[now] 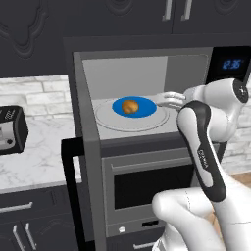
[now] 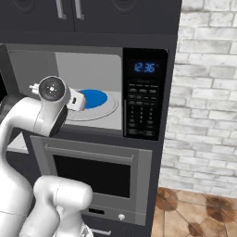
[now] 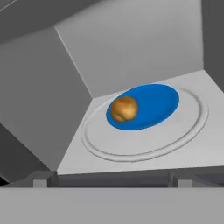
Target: Retrieve the reheated potato from the microwave, then place the potato, cheese, and condiment on the cutting board.
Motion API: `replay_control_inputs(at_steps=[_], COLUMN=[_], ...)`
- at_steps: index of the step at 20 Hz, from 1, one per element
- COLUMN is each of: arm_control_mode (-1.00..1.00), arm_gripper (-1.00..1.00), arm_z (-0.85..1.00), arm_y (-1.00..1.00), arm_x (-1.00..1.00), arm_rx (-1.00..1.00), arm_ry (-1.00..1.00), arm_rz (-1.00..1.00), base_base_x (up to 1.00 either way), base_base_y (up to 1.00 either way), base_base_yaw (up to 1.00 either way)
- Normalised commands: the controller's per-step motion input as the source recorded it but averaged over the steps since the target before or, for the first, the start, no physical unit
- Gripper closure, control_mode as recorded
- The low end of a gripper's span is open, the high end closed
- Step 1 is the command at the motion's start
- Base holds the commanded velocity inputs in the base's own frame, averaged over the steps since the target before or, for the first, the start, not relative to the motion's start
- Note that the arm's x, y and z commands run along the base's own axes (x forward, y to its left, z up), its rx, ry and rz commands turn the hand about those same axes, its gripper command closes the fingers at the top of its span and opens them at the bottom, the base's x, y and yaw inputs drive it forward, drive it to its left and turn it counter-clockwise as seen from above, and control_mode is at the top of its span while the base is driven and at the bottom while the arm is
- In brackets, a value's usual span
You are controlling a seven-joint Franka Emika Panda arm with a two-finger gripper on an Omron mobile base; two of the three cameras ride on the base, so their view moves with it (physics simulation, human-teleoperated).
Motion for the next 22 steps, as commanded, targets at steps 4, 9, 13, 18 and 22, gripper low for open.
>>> replay_control_inputs(at_steps=[4,9,13,18,22], arm_control_mode=[-1.0,-1.0,-1.0,-1.0,-1.0], arm_gripper=[-1.0,-1.0,-1.0,-1.0,-1.0], arm_z=[0.0,-0.06,-0.28,-0.34,-0.22], arm_y=[0.04,0.01,0.13,0.14,0.08], arm_x=[0.62,0.55,0.41,0.47,0.53], arm_rx=[0.0,0.01,0.0,0.0,-0.03], arm_ry=[0.1,0.01,0.0,0.0,0.0], arm_rz=[0.0,0.15,0.21,0.1,0.0], base_base_x=[0.0,0.0,0.0,0.0,0.0], base_base_y=[0.0,0.0,0.0,0.0,0.0], base_base_yaw=[0.0,0.0,0.0,0.0,0.0])
